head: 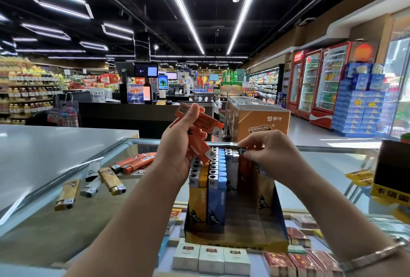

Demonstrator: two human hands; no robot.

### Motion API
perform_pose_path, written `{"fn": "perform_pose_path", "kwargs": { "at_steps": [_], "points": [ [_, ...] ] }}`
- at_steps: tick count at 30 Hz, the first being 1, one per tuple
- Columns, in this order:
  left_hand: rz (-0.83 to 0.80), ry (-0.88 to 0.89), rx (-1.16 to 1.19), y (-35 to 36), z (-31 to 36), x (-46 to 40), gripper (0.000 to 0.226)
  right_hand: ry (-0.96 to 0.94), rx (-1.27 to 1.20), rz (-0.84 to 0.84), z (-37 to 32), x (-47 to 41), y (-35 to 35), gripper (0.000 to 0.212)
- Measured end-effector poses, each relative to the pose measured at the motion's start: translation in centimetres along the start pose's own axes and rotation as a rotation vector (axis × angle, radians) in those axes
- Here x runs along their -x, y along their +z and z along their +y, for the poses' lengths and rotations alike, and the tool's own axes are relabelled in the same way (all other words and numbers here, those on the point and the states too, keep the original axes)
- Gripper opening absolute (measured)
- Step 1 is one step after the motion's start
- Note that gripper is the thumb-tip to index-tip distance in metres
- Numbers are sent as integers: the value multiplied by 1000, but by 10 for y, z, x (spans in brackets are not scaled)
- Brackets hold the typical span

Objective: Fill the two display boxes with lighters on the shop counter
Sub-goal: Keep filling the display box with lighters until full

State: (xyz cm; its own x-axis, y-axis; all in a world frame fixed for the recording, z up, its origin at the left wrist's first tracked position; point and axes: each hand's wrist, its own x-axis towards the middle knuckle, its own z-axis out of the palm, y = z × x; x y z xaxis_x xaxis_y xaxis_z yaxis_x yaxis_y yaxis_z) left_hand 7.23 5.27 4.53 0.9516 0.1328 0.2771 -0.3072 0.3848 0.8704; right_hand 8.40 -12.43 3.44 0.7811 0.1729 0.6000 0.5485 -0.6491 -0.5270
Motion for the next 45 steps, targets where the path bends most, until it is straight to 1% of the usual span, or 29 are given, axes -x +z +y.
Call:
{"fn": "perform_pose_path", "kwargs": {
  "at_steps": [5,9,11,14,16,18,20,21,22,24,25,27,29,32,35,39,42,45],
  "points": [
    [2,1,10,0,-1,-1,35,-2,82,-79,-2,-3,-1,20],
    [8,10,6,-1,0,-1,33,60,165,-115,1,-1,-1,27],
    [10,7,13,-1,1,0,32,114,121,-149,3,-1,-2,27],
    [32,3,12,-1,2,0,25,185,19,-227,1,2,-6,20],
    [28,4,27,-1,3,0,19,179,-82,-188,-1,5,-8,17],
    [12,7,56,0,5,1,18,168,-257,-52,-3,8,-13,16],
    [-22,16,50,1,7,3,25,163,-423,74,-6,9,-18,15],
    [-46,25,23,1,7,3,30,154,-493,103,-9,9,-20,15],
    [-72,36,-9,2,6,4,33,135,-557,106,-11,9,-21,15],
    [-125,69,-66,3,6,6,28,74,-685,64,-17,11,-20,16],
    [-151,94,-96,4,6,7,24,44,-751,30,-19,12,-19,19],
    [-204,150,-160,5,6,9,20,2,-847,-34,-24,15,-17,31],
    [-236,192,-195,6,6,11,19,-22,-854,-47,-28,16,-15,35],
    [-230,221,-232,7,6,11,21,-51,-850,-25,-32,18,-15,37],
    [-238,232,-261,8,6,12,24,-100,-877,-33,-32,19,-16,34],
    [-290,212,-261,8,8,13,24,-171,-911,-77,-34,20,-17,37],
    [-308,206,-290,9,8,14,28,-196,-872,-16,-36,20,-16,35],
    [-272,216,-362,10,5,14,40,-193,-875,121,-37,18,-18,28]
  ]
}}
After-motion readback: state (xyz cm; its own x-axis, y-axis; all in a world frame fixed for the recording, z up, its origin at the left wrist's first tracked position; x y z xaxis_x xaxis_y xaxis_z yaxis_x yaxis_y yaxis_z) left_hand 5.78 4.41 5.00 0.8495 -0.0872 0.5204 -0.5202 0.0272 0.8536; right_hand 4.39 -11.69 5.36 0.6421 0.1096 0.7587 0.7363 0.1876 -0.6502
